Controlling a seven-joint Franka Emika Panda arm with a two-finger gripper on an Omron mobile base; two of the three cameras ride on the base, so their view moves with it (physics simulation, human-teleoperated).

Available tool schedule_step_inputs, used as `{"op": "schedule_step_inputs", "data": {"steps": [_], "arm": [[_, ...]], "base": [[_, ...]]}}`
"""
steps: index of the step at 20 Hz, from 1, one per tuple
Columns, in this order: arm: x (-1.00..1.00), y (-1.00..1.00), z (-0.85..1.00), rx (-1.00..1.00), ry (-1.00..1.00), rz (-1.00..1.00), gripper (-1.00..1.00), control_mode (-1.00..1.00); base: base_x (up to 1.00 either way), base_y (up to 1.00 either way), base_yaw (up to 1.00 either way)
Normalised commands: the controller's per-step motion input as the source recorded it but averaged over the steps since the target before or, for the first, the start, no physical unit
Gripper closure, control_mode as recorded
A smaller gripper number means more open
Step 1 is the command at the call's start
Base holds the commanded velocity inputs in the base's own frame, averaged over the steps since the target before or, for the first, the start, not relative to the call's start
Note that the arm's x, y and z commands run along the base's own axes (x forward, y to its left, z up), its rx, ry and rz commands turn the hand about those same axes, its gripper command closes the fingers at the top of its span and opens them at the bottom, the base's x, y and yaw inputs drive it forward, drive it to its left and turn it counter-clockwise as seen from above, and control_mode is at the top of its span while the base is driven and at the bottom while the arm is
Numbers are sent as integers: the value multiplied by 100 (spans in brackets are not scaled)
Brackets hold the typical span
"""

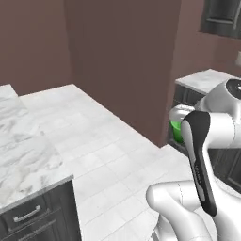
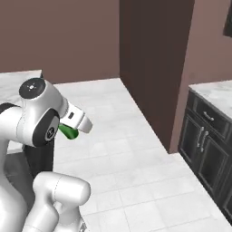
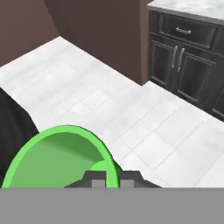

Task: Open the cabinet directly in front. Then move the wine and the cup to the dining counter with the jar on it.

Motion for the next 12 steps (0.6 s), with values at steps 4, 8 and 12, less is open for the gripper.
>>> {"op": "schedule_step_inputs", "data": {"steps": [4, 8, 12], "arm": [[0, 0, 0, 0, 0, 0, 100, 100], [0, 0, 0, 0, 0, 0, 100, 100], [0, 0, 0, 0, 0, 0, 100, 100]], "base": [[92, -24, 43], [100, -50, 11], [100, -65, 10]]}}
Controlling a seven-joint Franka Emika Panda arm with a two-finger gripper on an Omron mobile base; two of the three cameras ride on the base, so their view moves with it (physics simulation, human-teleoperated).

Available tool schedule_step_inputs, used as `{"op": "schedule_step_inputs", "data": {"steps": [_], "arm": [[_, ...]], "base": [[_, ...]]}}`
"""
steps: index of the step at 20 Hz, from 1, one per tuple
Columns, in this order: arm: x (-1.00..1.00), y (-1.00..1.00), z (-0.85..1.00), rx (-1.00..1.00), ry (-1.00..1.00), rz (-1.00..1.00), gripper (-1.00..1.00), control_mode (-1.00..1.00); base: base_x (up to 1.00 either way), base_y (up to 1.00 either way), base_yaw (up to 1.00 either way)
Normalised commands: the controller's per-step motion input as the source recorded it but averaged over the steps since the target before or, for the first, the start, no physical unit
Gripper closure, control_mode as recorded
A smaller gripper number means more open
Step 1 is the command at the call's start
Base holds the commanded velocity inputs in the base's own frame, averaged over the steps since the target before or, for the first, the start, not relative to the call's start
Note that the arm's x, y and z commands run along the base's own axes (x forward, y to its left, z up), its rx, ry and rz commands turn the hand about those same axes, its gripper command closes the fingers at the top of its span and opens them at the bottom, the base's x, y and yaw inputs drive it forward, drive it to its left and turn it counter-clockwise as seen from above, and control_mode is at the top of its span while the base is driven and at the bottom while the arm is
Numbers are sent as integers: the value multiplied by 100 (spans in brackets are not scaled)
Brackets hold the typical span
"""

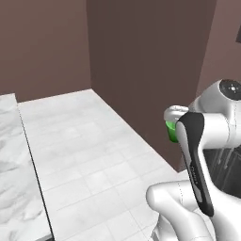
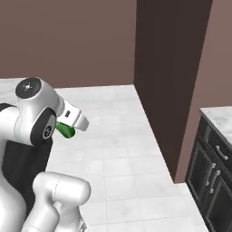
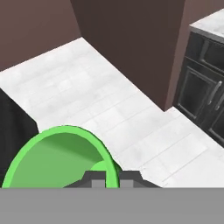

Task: Open the cabinet directly in front. Then move the wine and the cup to the dining counter with the jar on it.

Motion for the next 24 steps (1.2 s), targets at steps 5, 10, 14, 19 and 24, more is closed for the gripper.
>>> {"op": "schedule_step_inputs", "data": {"steps": [5, 10, 14, 19, 24], "arm": [[0, 0, 0, 0, 0, 0, 100, 100], [0, 0, 0, 0, 0, 0, 100, 100], [0, 0, 0, 0, 0, 0, 100, 100], [0, 0, 0, 0, 0, 0, 100, 100], [0, 0, 0, 0, 0, 0, 100, 100]], "base": [[100, -13, 20], [100, 8, 33], [100, 4, 54], [23, 0, 94], [-9, 0, 99]]}}
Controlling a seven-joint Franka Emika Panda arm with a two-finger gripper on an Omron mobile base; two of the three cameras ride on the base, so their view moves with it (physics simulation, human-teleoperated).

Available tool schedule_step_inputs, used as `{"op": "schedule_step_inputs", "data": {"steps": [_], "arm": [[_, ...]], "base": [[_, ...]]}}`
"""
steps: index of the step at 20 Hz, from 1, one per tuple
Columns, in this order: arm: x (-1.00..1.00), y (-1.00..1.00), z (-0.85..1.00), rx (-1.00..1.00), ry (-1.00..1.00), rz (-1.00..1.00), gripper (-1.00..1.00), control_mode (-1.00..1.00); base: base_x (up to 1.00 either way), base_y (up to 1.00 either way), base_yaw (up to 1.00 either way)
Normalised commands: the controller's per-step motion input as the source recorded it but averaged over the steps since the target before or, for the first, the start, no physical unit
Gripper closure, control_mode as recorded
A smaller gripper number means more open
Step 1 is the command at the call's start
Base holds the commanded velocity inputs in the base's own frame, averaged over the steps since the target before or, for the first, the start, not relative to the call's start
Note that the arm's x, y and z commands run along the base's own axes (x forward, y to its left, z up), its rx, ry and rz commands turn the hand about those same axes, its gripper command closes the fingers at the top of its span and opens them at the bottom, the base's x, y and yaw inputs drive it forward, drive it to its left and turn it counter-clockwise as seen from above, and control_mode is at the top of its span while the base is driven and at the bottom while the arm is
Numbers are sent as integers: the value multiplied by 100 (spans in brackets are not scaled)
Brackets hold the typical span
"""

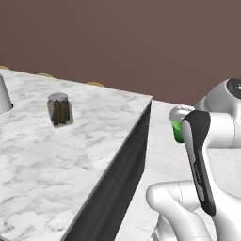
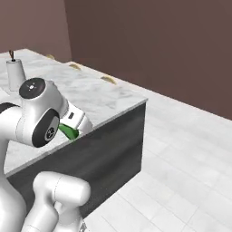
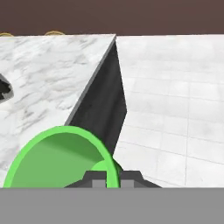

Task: Open the cabinet directly in front. Then move the wine and the cup to the dining counter with the jar on it.

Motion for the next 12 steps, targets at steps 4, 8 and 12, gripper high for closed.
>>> {"op": "schedule_step_inputs", "data": {"steps": [4, 8, 12], "arm": [[0, 0, 0, 0, 0, 0, 100, 100], [0, 0, 0, 0, 0, 0, 100, 100], [0, 0, 0, 0, 0, 0, 100, 100]], "base": [[-24, -4, 94], [-38, -16, 87], [-3, -27, 25]]}}
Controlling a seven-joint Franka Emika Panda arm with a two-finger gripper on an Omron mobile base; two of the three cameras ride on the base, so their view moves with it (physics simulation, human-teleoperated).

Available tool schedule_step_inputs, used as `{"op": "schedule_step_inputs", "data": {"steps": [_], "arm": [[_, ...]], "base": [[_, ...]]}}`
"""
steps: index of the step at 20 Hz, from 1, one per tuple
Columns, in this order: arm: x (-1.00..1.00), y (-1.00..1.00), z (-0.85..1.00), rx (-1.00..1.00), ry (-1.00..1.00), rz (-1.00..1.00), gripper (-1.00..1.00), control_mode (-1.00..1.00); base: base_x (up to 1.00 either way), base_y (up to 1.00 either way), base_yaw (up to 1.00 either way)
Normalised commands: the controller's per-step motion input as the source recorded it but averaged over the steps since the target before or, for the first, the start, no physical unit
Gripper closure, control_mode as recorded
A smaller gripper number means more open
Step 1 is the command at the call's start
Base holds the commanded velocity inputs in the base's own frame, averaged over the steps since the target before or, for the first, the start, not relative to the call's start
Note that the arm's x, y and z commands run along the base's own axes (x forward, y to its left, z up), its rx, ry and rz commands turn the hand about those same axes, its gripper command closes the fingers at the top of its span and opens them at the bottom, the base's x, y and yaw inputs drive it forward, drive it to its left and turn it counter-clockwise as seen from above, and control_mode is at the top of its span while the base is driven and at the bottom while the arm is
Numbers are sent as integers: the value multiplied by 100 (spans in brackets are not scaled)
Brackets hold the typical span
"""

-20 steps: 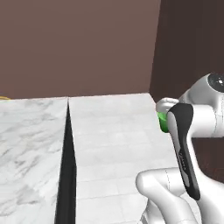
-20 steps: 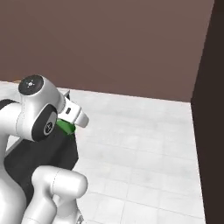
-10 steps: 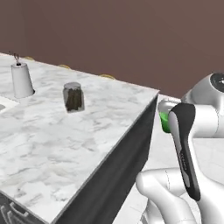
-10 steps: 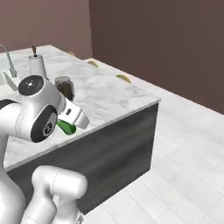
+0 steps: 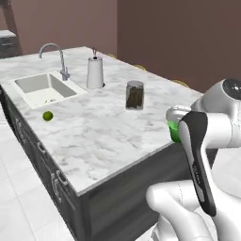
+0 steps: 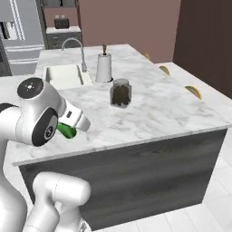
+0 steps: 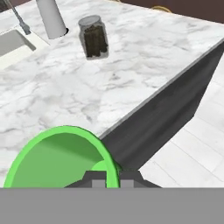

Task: Open the cabinet directly in front. Then move the wine and the cup to the dining counter with the jar on it.

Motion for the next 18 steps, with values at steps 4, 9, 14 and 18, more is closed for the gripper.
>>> {"op": "schedule_step_inputs", "data": {"steps": [4, 9, 14, 18], "arm": [[0, 0, 0, 0, 0, 0, 100, 100], [0, 0, 0, 0, 0, 0, 100, 100], [0, 0, 0, 0, 0, 0, 100, 100], [0, 0, 0, 0, 0, 0, 100, 100]], "base": [[20, -99, 1], [52, -100, 7], [27, -98, 32], [0, -89, 50]]}}
